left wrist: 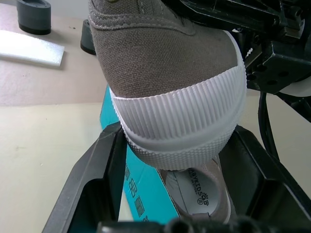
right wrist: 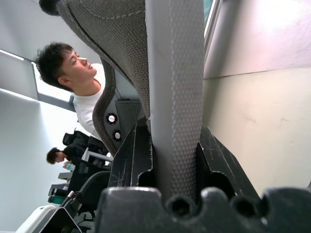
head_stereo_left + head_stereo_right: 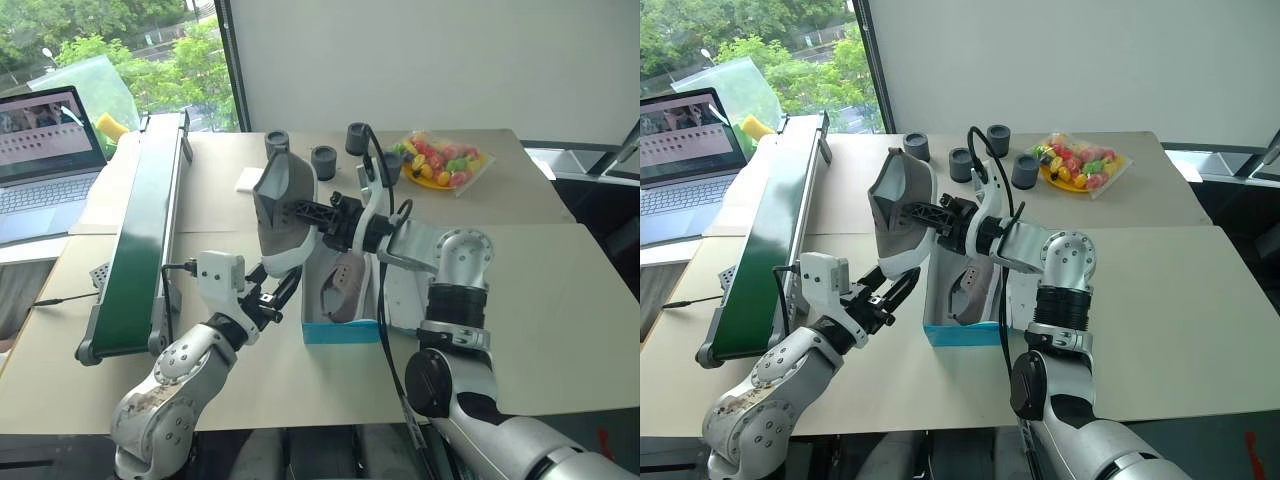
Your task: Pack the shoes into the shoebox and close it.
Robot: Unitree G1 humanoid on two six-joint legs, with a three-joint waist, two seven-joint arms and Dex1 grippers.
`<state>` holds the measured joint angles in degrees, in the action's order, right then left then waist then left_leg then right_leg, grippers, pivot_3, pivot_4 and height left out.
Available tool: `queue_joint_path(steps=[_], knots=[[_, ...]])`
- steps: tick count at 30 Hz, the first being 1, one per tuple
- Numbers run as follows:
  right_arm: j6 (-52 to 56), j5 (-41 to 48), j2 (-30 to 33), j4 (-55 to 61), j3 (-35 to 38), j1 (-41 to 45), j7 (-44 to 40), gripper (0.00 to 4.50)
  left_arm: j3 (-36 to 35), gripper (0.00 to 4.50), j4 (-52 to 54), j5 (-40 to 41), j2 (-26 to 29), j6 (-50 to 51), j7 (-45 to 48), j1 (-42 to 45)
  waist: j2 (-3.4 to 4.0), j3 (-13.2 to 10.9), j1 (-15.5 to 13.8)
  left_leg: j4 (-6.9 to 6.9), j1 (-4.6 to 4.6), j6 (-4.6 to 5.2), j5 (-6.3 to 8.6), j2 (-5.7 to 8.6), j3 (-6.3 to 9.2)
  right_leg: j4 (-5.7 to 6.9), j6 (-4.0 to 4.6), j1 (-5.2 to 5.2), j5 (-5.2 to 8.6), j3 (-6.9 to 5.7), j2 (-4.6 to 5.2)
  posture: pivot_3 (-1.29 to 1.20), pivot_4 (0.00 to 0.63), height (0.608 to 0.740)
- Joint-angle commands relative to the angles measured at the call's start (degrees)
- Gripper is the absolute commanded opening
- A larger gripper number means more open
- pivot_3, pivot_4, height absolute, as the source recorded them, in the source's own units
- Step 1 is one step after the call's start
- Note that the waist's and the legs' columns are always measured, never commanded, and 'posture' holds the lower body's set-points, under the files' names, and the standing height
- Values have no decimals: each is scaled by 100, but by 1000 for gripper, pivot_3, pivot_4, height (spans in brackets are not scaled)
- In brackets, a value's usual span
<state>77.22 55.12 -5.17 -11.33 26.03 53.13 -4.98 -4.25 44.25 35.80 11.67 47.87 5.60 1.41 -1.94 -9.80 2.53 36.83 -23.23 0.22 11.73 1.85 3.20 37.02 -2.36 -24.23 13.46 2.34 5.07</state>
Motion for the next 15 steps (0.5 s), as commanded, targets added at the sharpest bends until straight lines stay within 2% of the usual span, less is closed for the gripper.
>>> queue_joint_path(steps=[1,4,6,7,9,12,15], knots=[[7,510,-322,320,46,23,-1,467,58,2561,103,-120,90,-24,-95,59,0,0,1,0,0,0,0,0,0,0,0,0,0,0,0,0,150,740],[-71,622,-385,312,118,16,194,467,16,2561,97,19,41,-115,-44,89,0,0,0,0,0,0,0,0,0,0,0,0,0,0,0,0,150,740],[-161,659,-381,315,136,2,331,466,72,3365,182,-46,159,-136,14,80,0,0,0,0,0,0,0,0,0,-1,0,0,0,0,0,0,150,740],[-209,676,-373,319,145,-5,386,466,101,3558,205,-91,217,-115,14,81,0,0,2,0,-1,0,0,0,0,-1,0,0,0,0,0,0,150,740],[-352,706,-363,306,185,-13,528,466,27,4234,194,12,204,-69,-21,71,1,0,4,-1,-1,0,0,0,0,-1,0,-1,0,0,-1,0,150,740],[-714,657,-285,222,239,13,732,466,-9,4234,199,10,358,-142,113,2,1,0,-4,-1,0,0,0,0,0,-1,0,0,0,0,0,0,150,740],[-1280,157,35,9,123,160,872,466,-130,4234,240,108,726,-209,508,-164,1,0,7,-1,0,0,0,-1,-2,-1,0,-1,0,0,-1,0,150,740]])
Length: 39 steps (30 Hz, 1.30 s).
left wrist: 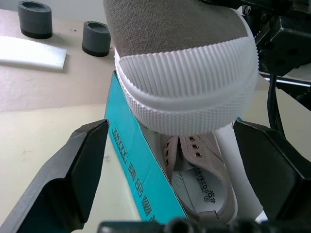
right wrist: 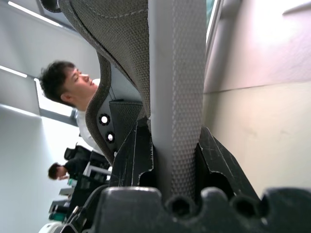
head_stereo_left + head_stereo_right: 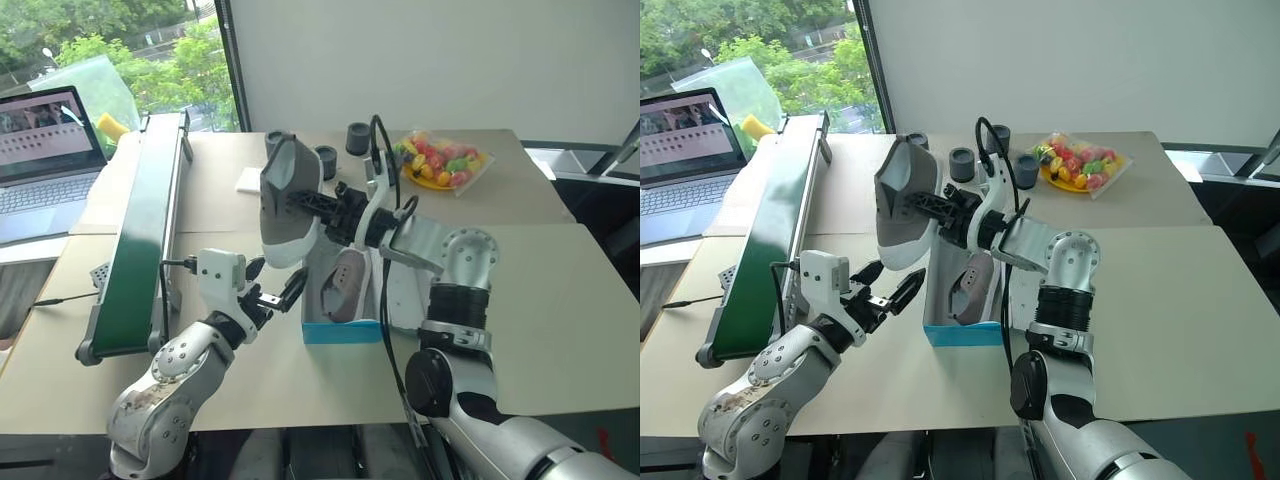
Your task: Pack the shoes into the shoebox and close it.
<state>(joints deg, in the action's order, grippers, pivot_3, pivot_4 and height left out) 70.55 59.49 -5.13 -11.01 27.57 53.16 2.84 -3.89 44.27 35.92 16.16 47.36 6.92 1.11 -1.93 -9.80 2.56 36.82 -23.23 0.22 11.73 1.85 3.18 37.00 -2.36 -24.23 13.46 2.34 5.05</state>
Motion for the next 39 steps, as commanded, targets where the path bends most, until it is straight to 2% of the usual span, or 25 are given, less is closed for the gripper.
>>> queue_joint_path(steps=[1,5,8,10,13,18,21,26,32,34,37,39], knots=[[-697,-420,165,-84,-120,202,91,466,-245,4234,253,171,437,-167,549,-200,1,-1,10,-1,1,0,0,0,-1,0,0,0,0,0,-1,0,150,740],[-316,-647,772,-439,-353,456,1,466,-782,4234,265,576,1473,-109,1621,-565,9,-6,10,-2,-2,0,0,-1,-6,0,1,-5,1,1,-2,0,150,740],[570,-876,1214,-825,-595,684,223,466,-1360,4234,36,819,2247,-159,2380,-735,14,-9,7,-4,-3,0,0,-3,-6,-3,3,-7,1,1,-2,0,150,740],[1036,-1005,1311,-949,-637,756,373,466,-1537,4234,-108,844,2516,-224,2613,-723,14,-9,6,-7,-2,0,0,-9,-7,-10,5,-5,3,-2,-3,0,150,740],[1574,-1167,1244,-810,-660,692,507,466,-1599,4234,-283,779,2663,-307,2729,-642,14,-9,12,-10,-1,1,1,-24,-13,-20,7,0,2,-2,-10,0,150,740],[2131,-1615,751,-186,-719,147,792,466,-1541,4234,-272,691,2638,-356,2663,-529,14,-9,2,-12,-9,4,3,-33,-13,-25,7,-3,2,-2,-15,0,150,740],[2000,-2003,325,123,-919,-377,996,466,-1508,4234,-131,674,2562,-358,2489,-567,14,-8,5,-12,-5,4,3,-35,-12,-22,7,-2,0,0,-14,0,150,740],[1439,-2640,192,241,-1493,-868,975,466,-1554,4234,31,736,2528,-306,2328,-619,14,0,6,-12,9,3,4,-46,-10,-21,11,6,-2,3,-24,0,150,740],[806,-3200,1251,277,-3665,-1023,-212,466,-1618,4234,25,768,2570,-296,2236,-544,14,4,-7,-12,39,2,4,-47,-16,-26,13,34,-2,2,-27,0,150,740],[594,-3325,1464,267,-4078,-1003,-517,466,-1599,4234,8,765,2573,-298,2224,-523,13,5,-6,-12,45,2,4,-48,-17,-31,13,45,-2,1,-28,0,150,740],[-151,-3872,2159,366,-5294,-901,-1309,466,-1557,4234,3,763,2578,-293,2216,-478,14,4,-8,-14,74,2,4,-53,-18,-49,12,83,-1,-1,-32,0,150,740],[-575,-4171,2508,352,-5754,-845,-1694,466,-1539,4234,4,764,2578,-288,2215,-457,14,5,-12,-23,96,2,5,-66,-17,-93,2,114,4,-6,-43,0,150,740]])
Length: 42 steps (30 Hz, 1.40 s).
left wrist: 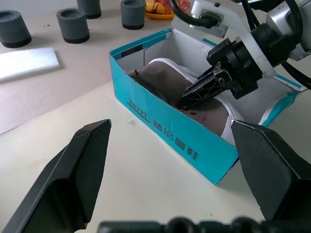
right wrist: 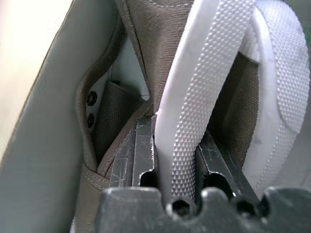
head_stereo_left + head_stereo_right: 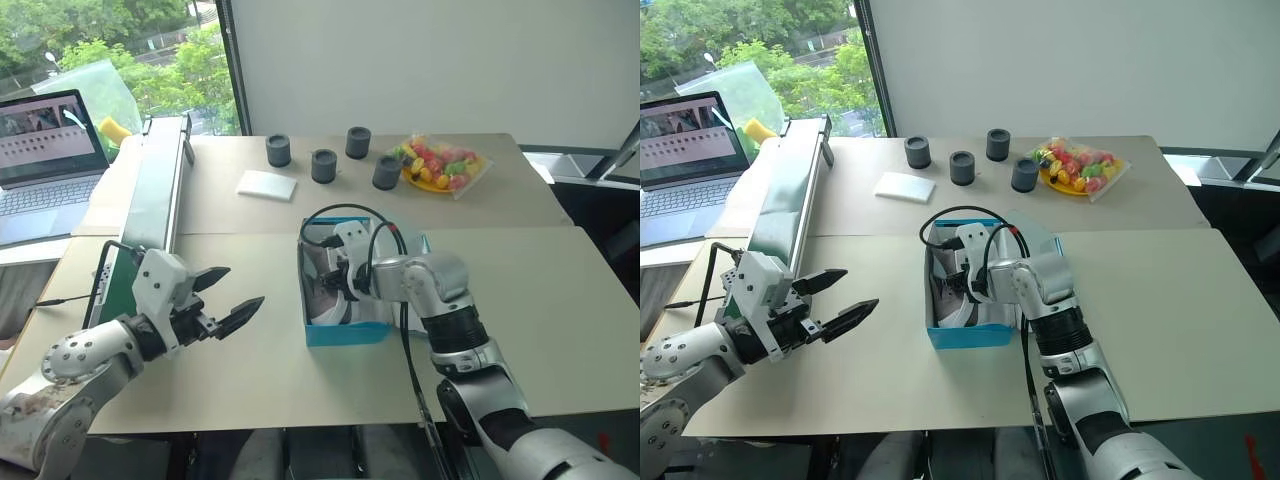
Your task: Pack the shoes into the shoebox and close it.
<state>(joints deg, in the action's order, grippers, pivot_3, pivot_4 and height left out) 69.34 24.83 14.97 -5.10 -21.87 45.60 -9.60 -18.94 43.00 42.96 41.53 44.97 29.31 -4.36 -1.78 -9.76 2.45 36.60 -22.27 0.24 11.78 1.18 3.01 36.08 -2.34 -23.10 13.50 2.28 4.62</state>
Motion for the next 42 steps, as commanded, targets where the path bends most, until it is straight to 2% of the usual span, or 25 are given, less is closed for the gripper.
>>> queue_joint_path(steps=[1,5,8,10,14,19,21,24,26,29,35,42], knots=[[-587,-791,578,-270,-899,-74,-578,466,-30,4234,130,60,41,-47,-25,92,-3,2,-3,0,-1,0,0,-5,0,-6,-14,2,7,0,-6,0,150,740],[-2131,-1830,1023,-676,-1557,156,-990,466,-19,4234,187,102,13,-16,-84,105,-6,3,-3,0,-1,-1,0,-13,-2,-7,-14,2,5,4,-12,0,150,740],[-2923,-2347,1026,-1100,-1660,358,-1086,466,-27,4234,259,137,-21,3,-158,52,-7,4,0,0,0,-2,0,-15,-5,-6,-14,1,1,9,-14,0,150,740],[-2991,-2390,889,-1200,-1571,366,-1210,466,-31,4234,299,152,-35,11,-199,7,-7,3,-4,0,0,-4,-2,-17,-3,-6,-12,-2,-6,12,-15,0,150,740],[-2039,-1901,481,-1007,-1112,165,-1758,466,-25,4234,326,184,-37,26,-260,-12,-8,4,-16,0,-3,-5,-1,-19,2,-5,23,-3,-26,12,-17,0,150,740],[899,-517,-561,-864,372,265,-2245,466,-63,4234,290,249,17,47,-279,14,-12,8,-1,-9,0,-14,9,-24,28,0,29,-6,-25,12,-21,0,150,740],[1215,-442,-662,-855,532,356,-2272,466,-64,4234,282,274,32,54,-293,29,-12,8,2,-27,2,-16,10,-24,33,-1,34,-13,-24,12,-21,0,150,740],[1142,-537,-617,-872,434,409,-2272,466,-57,4234,269,297,43,60,-310,51,-11,7,1,-43,0,-17,11,-17,28,-1,41,-25,-19,10,-22,0,150,740],[1076,-599,-572,-939,349,429,-2270,1396,-55,4298,265,296,47,67,-309,63,-11,7,5,-46,-1,-18,11,-16,20,-1,41,-27,-19,10,-22,0,150,740],[877,-690,-505,-999,245,420,-2291,2277,-58,4298,249,289,44,80,-309,93,-11,7,3,-46,0,-18,11,-16,10,-1,41,-27,-19,10,-22,0,150,740],[546,-826,-462,-1074,213,574,-2248,4318,-72,4298,262,292,29,93,-328,78,-11,7,-6,-40,0,-18,10,-16,2,-2,39,-20,-18,6,-21,0,150,740],[418,-800,-390,-999,922,1340,-2103,4318,-82,4298,245,306,33,86,-309,37,-6,-3,-1,-36,-6,-22,7,-16,1,0,40,-28,-19,7,-27,0,150,740]])
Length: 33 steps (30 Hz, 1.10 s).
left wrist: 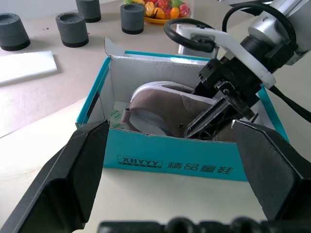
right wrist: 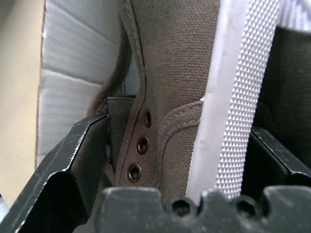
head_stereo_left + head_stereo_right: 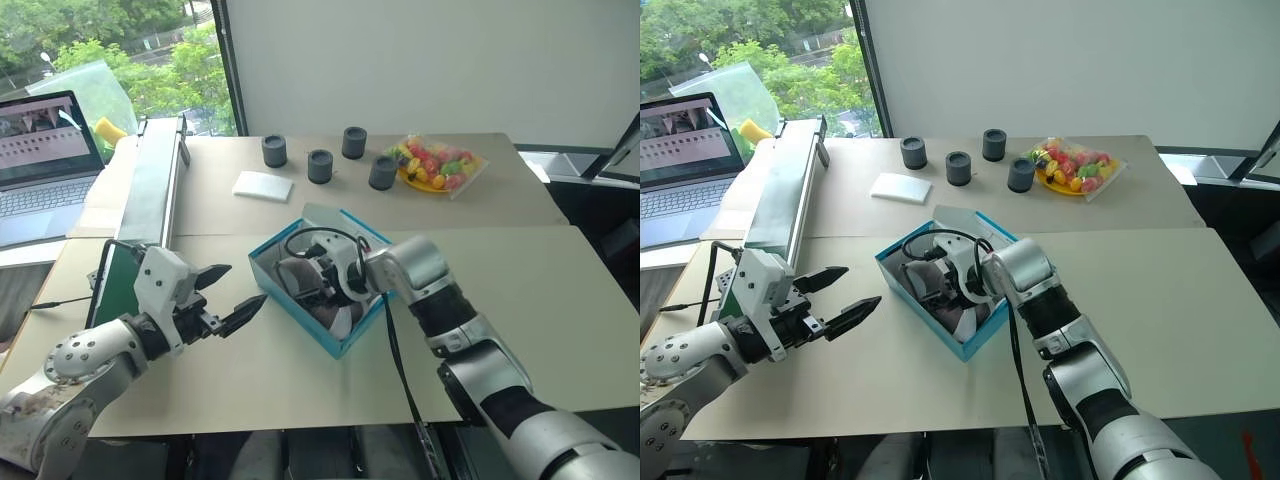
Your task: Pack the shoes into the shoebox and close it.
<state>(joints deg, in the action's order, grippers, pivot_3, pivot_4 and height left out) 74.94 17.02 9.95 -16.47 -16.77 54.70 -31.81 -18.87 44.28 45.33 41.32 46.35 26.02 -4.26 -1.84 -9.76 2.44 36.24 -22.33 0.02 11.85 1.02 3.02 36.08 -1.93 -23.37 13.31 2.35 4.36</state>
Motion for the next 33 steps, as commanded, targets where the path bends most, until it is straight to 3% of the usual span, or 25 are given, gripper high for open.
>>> queue_joint_path(steps=[1,6,16,18,21,25,28,31,33], knots=[[-100,18,126,167,531,543,132,4318,-78,4298,107,63,55,-56,24,34,1,-3,0,0,-7,0,0,0,0,0,0,-7,0,0,1,0,150,740],[395,247,104,454,1101,866,224,4318,57,4298,-30,-2,56,-92,75,174,0,-3,-4,5,-78,-1,-1,2,1,21,4,-89,-5,2,1,0,150,740],[696,250,13,989,1349,360,713,4318,238,4298,-259,-95,54,-106,166,477,2,-4,9,7,-90,-1,-1,2,1,23,4,-98,-6,2,3,0,150,740],[698,290,13,1025,1670,363,835,4318,256,4298,-269,-116,46,-115,172,479,2,-4,2,7,-88,-1,-1,2,1,23,4,-96,-6,1,2,0,150,740],[592,533,60,1388,2146,305,754,3622,262,4298,-274,-144,14,-122,156,460,2,-4,-1,7,-91,-1,-1,3,-1,21,4,-97,-6,1,2,0,150,740],[535,1422,785,1786,2700,384,-349,2311,298,4298,-295,-165,-27,-125,150,488,3,-6,-10,7,-93,-1,-1,2,-1,19,3,-96,-6,0,3,0,150,740],[-127,1885,2305,2150,2494,-81,-2049,1283,356,4298,-327,-165,-45,-133,190,523,6,-13,-68,13,-94,-1,-1,3,-2,14,1,-87,-6,-6,4,0,150,740],[-1166,1664,3595,2268,2112,-801,-3195,294,428,4298,-388,-186,-49,-150,244,586,5,-12,-122,17,-95,2,1,4,-2,0,-6,-77,-3,-14,4,0,150,740],[-1750,1508,4243,2404,1869,-1261,-3787,294,468,4298,-430,-204,-45,-159,278,627,5,-12,-131,19,-92,3,1,4,-9,2,-7,-77,-3,-10,3,0,150,740]])
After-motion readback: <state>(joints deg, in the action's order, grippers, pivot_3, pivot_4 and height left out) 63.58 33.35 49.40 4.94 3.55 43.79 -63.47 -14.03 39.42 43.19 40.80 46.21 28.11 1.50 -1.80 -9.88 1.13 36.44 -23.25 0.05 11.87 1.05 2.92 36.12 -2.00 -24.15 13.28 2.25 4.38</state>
